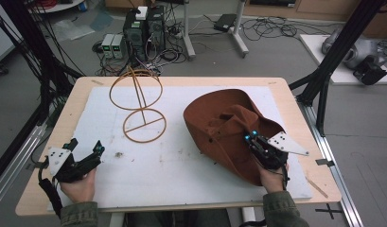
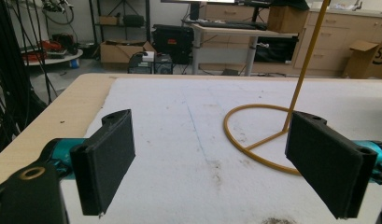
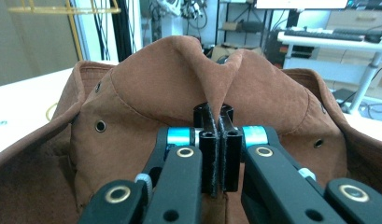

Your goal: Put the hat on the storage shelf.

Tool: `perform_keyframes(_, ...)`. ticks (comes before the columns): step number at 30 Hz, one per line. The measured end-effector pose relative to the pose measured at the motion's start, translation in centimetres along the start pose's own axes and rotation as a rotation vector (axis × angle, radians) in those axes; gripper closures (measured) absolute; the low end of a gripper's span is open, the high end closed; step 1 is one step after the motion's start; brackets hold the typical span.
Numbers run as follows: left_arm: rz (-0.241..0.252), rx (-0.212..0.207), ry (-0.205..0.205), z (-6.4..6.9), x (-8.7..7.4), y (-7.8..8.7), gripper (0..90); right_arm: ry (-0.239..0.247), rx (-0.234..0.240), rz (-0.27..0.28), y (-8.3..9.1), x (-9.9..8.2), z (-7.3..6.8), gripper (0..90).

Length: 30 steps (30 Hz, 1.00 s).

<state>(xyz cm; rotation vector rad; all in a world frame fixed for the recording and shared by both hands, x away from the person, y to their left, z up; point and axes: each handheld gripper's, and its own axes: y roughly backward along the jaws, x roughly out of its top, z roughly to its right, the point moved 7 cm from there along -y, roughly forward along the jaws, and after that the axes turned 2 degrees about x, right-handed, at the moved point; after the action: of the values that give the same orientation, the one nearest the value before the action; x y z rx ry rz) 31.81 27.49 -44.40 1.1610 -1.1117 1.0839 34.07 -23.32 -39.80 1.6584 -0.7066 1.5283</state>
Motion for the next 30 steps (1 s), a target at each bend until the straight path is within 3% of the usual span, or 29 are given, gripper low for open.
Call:
perform_keyframes(11, 0.004, -0.005, 0.009, 0.1, 0.1, -0.1, 16.1, -0.013, 0.011, 0.106, 0.6, 1.5, -0.2, 89.7)
perform_keyframes(17, 0.004, -0.007, 0.009, 0.1, 0.1, -0.3, 16.1, -0.017, 0.016, 0.151, 0.1, 2.7, -0.4, 89.7)
perform_keyframes(30, 0.011, -0.008, 0.014, 0.0, 0.1, 0.1, 16.1, -0.015, 0.038, 0.185, -1.1, 5.5, -1.1, 89.6)
